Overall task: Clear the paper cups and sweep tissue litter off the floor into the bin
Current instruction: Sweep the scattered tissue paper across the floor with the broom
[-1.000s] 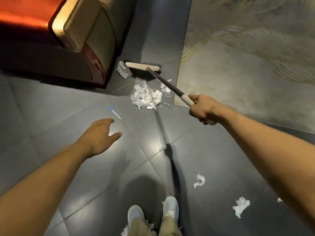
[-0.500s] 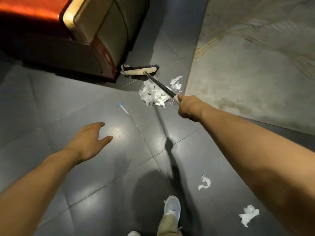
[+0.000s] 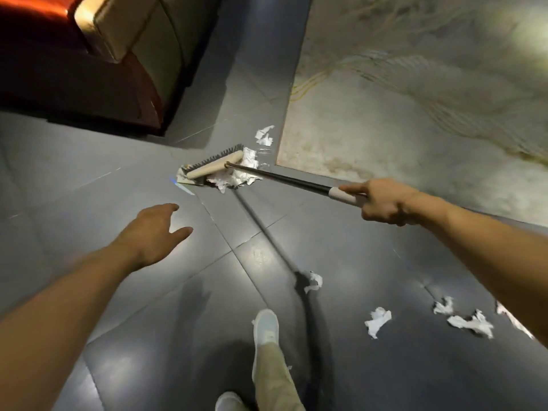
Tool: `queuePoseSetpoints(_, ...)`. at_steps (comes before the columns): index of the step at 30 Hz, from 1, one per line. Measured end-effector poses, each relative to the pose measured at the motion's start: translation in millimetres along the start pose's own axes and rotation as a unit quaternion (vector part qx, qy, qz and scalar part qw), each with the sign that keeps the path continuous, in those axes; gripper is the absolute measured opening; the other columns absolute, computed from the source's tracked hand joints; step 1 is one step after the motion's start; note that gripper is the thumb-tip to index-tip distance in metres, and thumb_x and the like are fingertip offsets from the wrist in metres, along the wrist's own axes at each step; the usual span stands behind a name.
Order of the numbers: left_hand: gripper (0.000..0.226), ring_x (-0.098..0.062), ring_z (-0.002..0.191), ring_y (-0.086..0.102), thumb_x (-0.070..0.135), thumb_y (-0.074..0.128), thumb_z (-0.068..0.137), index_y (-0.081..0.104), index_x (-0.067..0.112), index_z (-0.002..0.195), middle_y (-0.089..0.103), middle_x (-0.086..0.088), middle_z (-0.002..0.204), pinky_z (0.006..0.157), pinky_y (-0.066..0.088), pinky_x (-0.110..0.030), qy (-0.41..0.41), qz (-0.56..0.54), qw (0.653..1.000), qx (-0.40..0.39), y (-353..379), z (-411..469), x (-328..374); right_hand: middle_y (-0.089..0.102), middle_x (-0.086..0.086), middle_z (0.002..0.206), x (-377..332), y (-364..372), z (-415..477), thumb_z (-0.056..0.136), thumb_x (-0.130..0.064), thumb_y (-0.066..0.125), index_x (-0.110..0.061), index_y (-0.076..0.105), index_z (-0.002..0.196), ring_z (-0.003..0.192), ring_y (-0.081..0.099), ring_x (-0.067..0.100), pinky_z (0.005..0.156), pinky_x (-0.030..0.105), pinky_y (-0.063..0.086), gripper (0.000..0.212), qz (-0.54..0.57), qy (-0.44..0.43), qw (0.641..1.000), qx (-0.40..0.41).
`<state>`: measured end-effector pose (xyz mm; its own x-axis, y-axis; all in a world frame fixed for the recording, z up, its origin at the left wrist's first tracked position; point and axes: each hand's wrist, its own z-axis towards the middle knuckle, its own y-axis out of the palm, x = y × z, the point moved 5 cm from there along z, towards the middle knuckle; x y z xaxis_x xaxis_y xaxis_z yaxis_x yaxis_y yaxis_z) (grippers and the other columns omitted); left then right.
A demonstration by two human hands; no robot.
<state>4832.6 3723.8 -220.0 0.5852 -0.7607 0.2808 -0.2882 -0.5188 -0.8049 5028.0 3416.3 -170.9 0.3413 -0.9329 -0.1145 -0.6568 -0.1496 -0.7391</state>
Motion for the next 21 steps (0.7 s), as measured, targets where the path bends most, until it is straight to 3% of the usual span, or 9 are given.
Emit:
queuePoseSetpoints(3,0.064,-0.027,0.137,0.032,0.039,0.053,0.093,0.031,0.009,0.145,0.035,-0.01,0.15,0.111,0.028,-0.038,0.006,0.006,1.0,-0.008,11,-20,5,0.048,-0.002,0.07,12,12,-22,0.082,-0.002,0.044,-0.044,0.038,0.142,0.04,0.046,0.02,0.032,0.018,0.037,0.073,0.041,0.004,0.999,0.017)
queuePoseSetpoints(12,0.063,-0.025,0.137,0.031,0.04,0.052,0.093,0.03,0.012,0.146,0.034,-0.007,0.15,0.111,0.028,-0.036,-0.004,0.002,1.0,0.015,18,-23,15,0.051,0.008,0.077,-21,47,31,0.086,0.002,0.038,-0.035,0.042,0.141,0.049,0.043,0.02,0.039,0.021,0.037,0.067,0.262,-0.001,0.964,0.053)
queuePoseSetpoints(18,0.063,-0.022,0.141,0.025,0.04,0.049,0.094,0.027,0.013,0.147,0.03,-0.005,0.153,0.113,0.022,-0.032,-0.033,-0.027,0.999,0.02,24,0,28,0.042,0.01,0.073,-21,16,108,0.087,0.005,0.036,-0.017,0.053,0.127,0.048,0.038,0.02,0.031,0.012,0.031,0.048,0.293,0.019,0.954,0.057)
queuePoseSetpoints(21,0.063,-0.02,0.141,0.023,0.039,0.049,0.095,0.026,0.013,0.147,0.029,-0.004,0.153,0.114,0.02,-0.03,-0.048,-0.026,0.998,0.02,29,8,28,0.039,0.01,0.073,-13,9,140,0.087,0.009,0.033,-0.012,0.051,0.119,0.049,0.034,0.018,0.031,0.011,0.03,0.043,0.305,0.024,0.952,0.016)
